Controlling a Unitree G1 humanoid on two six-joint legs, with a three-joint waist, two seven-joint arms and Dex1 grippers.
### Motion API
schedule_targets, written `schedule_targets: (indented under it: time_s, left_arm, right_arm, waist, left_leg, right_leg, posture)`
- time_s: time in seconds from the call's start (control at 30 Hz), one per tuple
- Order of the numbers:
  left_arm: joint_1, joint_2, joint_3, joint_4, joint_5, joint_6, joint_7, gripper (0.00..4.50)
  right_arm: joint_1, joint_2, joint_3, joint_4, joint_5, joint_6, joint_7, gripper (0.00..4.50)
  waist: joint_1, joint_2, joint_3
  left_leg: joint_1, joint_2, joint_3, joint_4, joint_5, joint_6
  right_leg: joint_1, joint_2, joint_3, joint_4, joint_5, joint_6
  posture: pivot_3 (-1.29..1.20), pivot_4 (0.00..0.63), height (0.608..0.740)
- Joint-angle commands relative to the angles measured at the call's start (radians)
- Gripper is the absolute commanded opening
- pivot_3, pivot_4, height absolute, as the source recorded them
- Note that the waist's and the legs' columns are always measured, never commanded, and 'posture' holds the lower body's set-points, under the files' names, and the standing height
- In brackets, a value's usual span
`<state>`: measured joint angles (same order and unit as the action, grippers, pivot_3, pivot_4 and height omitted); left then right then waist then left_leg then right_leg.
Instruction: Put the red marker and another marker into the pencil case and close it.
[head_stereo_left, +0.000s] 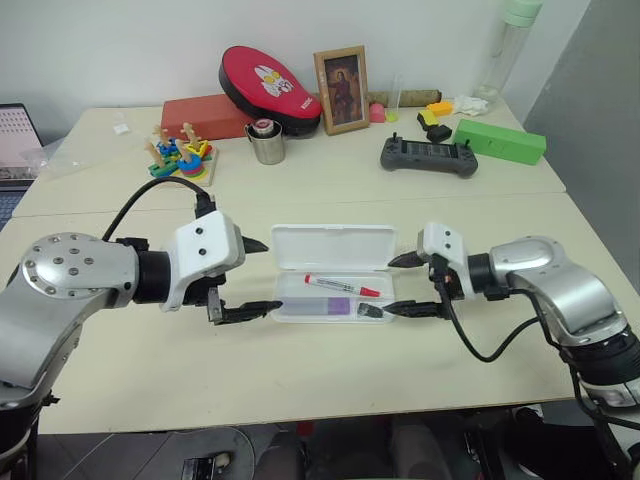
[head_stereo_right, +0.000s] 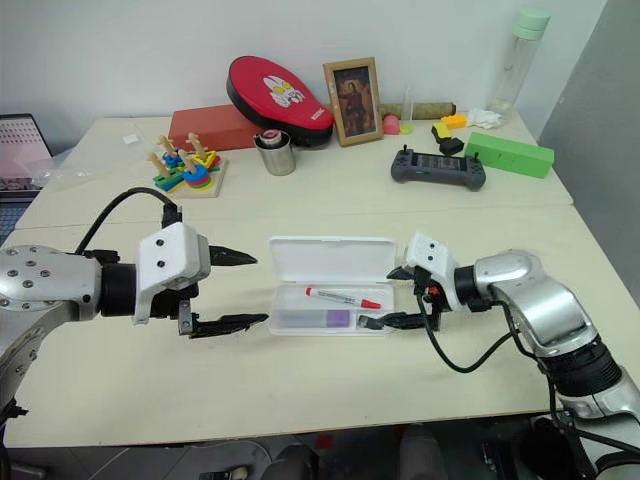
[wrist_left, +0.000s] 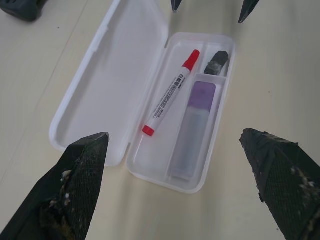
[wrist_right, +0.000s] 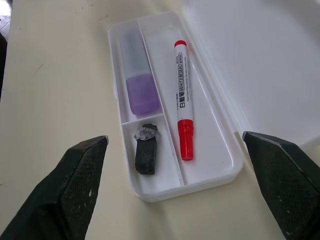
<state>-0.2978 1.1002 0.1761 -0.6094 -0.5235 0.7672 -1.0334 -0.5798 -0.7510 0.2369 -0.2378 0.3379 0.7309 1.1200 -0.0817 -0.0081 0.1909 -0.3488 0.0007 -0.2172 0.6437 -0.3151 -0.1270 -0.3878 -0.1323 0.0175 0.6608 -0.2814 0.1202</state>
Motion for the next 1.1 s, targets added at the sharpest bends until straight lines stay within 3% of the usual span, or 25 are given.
schedule_targets:
  time_s: [0.03,0.27,0.4,0.6,1.1]
  left_arm:
    - [0.03,0.013,0.089,-0.019,-0.044,0.035,0.01,4.5]
    - [0.17,0.041,0.251,-0.039,-0.069,0.092,-0.021,4.5]
    - [0.227,0.05,0.309,-0.032,-0.055,0.094,0.001,4.5]
    - [0.211,0.021,0.283,-0.024,-0.046,0.086,0.081,4.5]
    - [0.075,0.026,0.166,0.04,-0.038,0.057,0.139,4.5]
  right_arm:
    - [-0.012,-0.032,-0.04,-0.041,0.028,-0.005,0.021,4.48]
    - [-0.017,-0.072,-0.059,0.003,0.01,-0.05,0.038,4.48]
    - [-0.031,-0.093,-0.035,0.044,-0.021,-0.104,0.061,3.79]
    - [-0.11,-0.074,-0.027,0.186,-0.091,-0.171,0.037,2.2]
    - [-0.409,0.052,0.025,0.668,-0.301,-0.431,-0.001,2.2]
  waist:
    - [0.0,0.0,0.0]
    - [-0.002,0.0,0.0]
    - [0.0,0.0,0.0]
    - [0.001,0.0,0.0]
    - [-0.005,0.001,0.001]
  left_leg:
    - [0.0,0.0,0.0,0.0,0.0,0.0]
    - [0.0,0.0,0.0,0.0,0.0,0.0]
    - [0.0,0.0,0.0,-0.001,0.0,0.0]
    - [0.0,0.0,0.0,0.0,0.0,0.001]
    - [-0.001,0.0,0.001,-0.002,0.0,0.0]
  right_leg:
    - [0.0,0.0,0.0,0.0,0.0,0.0]
    - [0.0,0.0,0.0,0.0,0.0,0.0]
    - [0.0,0.0,0.0,0.0,0.0,0.0]
    - [0.0,0.0,0.0,0.0,0.0,0.0]
    - [-0.001,0.0,0.0,-0.003,0.0,0.0]
  posture:
    - [0.0,0.15,0.74]
    - [0.0,0.15,0.74]
    - [0.0,0.15,0.74]
    - [0.0,0.15,0.74]
    - [0.0,0.15,0.74]
